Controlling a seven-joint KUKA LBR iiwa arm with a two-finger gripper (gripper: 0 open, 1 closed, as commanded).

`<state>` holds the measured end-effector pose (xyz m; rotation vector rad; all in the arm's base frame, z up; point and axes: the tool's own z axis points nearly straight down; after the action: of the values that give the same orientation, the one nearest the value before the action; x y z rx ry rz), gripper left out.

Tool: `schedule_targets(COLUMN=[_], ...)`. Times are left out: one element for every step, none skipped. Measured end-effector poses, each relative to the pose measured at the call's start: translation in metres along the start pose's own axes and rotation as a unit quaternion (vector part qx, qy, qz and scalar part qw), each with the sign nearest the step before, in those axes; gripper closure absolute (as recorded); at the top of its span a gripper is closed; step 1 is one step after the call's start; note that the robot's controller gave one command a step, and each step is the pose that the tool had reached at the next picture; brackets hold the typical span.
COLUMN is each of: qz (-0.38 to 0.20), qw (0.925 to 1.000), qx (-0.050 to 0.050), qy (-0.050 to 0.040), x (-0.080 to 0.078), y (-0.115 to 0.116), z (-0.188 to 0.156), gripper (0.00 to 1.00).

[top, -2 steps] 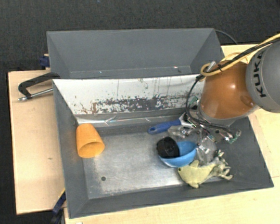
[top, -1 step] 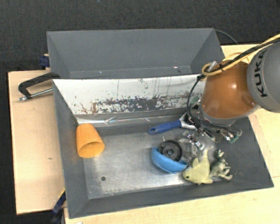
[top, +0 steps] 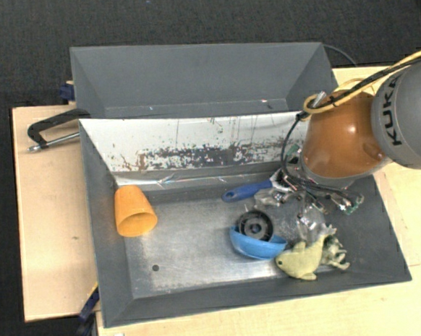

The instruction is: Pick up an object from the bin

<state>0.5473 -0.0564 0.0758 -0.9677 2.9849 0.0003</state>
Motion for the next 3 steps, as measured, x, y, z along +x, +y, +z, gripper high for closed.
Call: schedule_targets(qz=[-0.073,-0.070,-0.114], qw=[0.9973,0.9975,0.9935], qx=[0.000,0.000,0.004], qy=[-0.0019,-0.0002,-0.0042], x=[-0.019,-0.017,-0.013], y=[0.077,0.075,0.044], z=[0.004,0.005,-0.133], gripper=[0.00,1.00,1.00])
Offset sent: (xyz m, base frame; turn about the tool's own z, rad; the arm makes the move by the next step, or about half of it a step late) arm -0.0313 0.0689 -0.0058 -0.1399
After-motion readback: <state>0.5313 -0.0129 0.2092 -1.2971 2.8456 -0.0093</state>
